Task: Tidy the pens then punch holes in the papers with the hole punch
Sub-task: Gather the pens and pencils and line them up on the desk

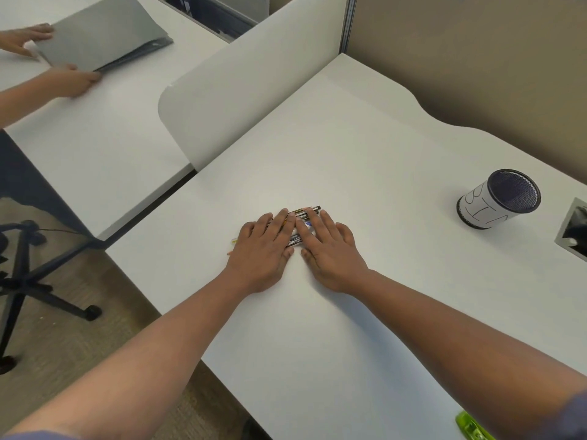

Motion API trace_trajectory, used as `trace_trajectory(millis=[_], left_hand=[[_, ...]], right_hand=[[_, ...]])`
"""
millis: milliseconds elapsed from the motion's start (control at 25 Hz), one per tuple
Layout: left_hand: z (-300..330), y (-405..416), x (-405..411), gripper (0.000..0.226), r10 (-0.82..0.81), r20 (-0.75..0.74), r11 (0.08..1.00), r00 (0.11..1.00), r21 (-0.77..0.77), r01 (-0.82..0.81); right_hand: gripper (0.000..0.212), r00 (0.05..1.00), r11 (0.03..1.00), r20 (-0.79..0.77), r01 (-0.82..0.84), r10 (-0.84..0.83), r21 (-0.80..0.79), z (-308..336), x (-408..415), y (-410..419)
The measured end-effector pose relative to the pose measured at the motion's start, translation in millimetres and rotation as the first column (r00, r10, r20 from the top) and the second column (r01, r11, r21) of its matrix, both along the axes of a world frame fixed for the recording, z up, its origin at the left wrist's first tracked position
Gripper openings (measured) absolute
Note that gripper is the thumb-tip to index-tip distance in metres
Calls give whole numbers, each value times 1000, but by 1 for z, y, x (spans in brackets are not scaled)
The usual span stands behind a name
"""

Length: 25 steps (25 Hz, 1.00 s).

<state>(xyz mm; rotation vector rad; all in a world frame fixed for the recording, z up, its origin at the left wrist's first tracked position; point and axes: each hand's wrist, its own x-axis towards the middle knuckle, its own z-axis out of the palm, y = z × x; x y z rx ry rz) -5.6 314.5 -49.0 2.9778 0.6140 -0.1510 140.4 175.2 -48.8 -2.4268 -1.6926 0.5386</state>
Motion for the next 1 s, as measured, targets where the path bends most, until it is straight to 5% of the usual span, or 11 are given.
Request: trace_trajectory(millis=[1000], left_hand=[[7,4,-4,80,41,28,999,999,-29,-40]], right_hand=[[69,994,996,-80,78,-74,53,5,-1,-5]])
